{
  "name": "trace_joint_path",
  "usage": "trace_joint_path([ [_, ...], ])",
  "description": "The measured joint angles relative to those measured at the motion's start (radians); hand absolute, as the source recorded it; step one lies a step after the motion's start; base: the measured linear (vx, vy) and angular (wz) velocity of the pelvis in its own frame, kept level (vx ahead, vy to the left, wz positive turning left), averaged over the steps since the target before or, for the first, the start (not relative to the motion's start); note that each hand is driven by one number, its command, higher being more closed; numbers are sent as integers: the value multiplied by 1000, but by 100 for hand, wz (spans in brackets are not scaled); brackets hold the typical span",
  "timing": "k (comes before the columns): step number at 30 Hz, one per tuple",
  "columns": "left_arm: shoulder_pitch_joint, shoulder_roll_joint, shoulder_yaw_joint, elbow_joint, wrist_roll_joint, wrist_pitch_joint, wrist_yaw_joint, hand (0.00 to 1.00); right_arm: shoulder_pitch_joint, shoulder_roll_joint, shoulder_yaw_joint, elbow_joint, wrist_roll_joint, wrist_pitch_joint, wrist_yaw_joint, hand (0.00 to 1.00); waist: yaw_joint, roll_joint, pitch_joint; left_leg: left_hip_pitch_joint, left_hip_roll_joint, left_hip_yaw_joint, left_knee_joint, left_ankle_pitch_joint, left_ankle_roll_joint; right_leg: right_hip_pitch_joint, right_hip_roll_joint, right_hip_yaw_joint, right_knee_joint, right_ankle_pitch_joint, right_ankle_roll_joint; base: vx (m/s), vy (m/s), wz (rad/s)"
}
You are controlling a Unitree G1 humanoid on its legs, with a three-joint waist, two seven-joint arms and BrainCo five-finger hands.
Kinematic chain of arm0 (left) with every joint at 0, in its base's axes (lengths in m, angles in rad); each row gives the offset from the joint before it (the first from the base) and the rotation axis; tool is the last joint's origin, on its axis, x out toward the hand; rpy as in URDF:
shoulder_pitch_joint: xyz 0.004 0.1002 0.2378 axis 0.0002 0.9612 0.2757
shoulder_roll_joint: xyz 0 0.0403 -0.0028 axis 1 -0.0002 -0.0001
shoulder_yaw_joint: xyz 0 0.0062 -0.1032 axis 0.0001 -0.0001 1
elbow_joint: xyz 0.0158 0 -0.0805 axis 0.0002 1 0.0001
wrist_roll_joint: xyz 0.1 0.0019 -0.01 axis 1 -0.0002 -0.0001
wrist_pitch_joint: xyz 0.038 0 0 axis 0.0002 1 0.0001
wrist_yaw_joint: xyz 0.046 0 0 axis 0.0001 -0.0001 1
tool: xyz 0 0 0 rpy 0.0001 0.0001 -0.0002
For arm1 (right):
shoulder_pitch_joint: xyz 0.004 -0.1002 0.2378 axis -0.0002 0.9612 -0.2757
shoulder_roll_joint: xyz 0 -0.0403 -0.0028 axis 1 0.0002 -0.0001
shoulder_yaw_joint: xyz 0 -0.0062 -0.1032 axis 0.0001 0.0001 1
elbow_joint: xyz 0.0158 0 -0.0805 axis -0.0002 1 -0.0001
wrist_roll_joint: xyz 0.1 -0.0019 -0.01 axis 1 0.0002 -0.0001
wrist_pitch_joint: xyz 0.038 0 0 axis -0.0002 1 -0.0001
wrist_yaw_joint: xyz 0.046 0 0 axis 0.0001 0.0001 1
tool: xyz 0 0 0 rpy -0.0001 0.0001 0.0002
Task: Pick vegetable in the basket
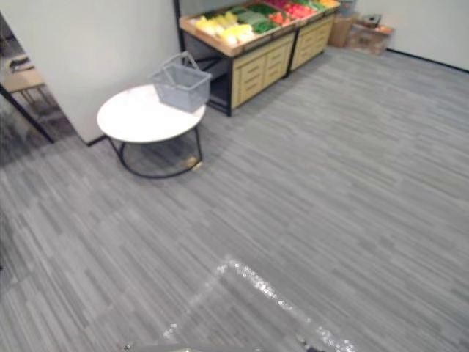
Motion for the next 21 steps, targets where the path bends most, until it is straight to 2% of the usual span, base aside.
trace_joint_path([
  [2,2,-1,-1,1,-36,-2,0,0,-2,0,14,0,0,-4,-8,0,-2,4,6,7,3,1,-1,-3,-5,3,3,-2,0,0,0,-17,-45,-3],
  [6,4,-2,-2,1,-36,-11,0,0,-9,0,25,0,0,-13,-8,0,-2,10,10,7,5,2,-1,-4,-6,3,4,-3,-1,0,0,-20,-24,-2],
  [14,5,2,-29,9,-36,-10,-7,0,-19,0,54,0,0,-13,-8,0,-4,-3,18,7,4,7,-2,-4,-6,4,3,-4,-6,-1,-1,-5,-3,0],
  [21,-3,4,-53,9,-33,-20,14,0,-22,0,63,0,5,-17,-8,0,-8,1,24,8,5,8,-2,-7,-10,14,5,-6,-18,0,-1,0,0,0],
])
